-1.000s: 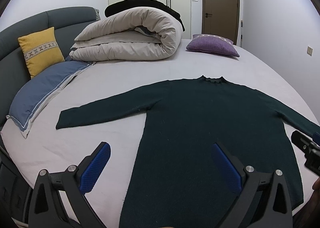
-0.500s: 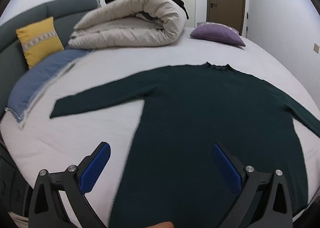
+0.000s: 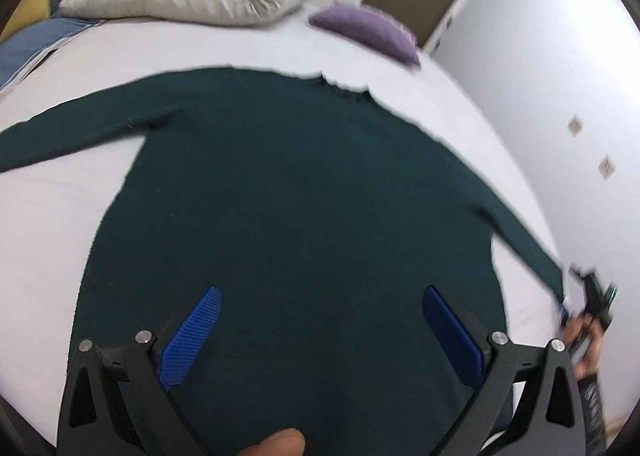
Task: Fold small clothes
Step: 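Grasp the sweater sleeve cuff with the right tool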
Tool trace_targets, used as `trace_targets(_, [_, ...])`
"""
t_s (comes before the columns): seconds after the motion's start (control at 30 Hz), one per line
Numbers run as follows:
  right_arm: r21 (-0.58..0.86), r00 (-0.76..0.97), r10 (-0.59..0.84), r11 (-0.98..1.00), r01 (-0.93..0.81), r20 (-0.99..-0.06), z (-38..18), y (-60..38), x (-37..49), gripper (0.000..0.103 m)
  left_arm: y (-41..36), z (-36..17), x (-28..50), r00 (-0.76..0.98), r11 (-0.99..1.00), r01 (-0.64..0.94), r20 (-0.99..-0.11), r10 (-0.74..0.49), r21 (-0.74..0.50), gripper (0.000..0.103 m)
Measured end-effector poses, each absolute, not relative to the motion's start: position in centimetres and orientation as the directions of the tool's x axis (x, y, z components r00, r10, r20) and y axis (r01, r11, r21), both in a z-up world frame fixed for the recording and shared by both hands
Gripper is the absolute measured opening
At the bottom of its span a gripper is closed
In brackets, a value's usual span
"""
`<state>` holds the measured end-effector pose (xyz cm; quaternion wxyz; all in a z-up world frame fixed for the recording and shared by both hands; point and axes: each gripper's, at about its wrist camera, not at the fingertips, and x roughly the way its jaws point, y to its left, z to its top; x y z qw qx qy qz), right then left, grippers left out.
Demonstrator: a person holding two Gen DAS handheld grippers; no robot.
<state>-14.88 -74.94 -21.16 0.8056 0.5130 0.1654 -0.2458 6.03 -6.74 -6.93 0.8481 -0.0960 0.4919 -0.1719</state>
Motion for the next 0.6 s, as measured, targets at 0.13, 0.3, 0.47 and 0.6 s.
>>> trace_targets(0.13, [0.727,0.816,-0.212,0.374,0.577,-0.538,-21.0,-77.9,-12.9,0.058,-6.7,-7.8,6.8,0.465,0.937,0.178,-0.813,-0.351,-0.302,0.103])
trace_targets(0.3, [0.698,0.794,-0.197,0.387,0.602,-0.575,-21.1,-79.0,-11.4,0.016,-5.5,-8.6,7.9,0.463,0.923,0.153,-0.799,-0.383,-0.354,0.103])
trace_targets(0.47, [0.622,0.771,-0.223,0.479,0.619,-0.596,-17.6,-74.9,-7.6,0.008,-4.7,-8.9,8.8,0.465,0.895,0.168,-0.767,-0.442,-0.413,0.103])
trace_targets(0.6, [0.556,0.803,-0.183,0.634,0.537,-0.567,-12.1,-70.5,-0.1,0.007,-3.5,-8.8,9.4,0.479,0.878,0.168,-0.742,-0.469,-0.448,0.103])
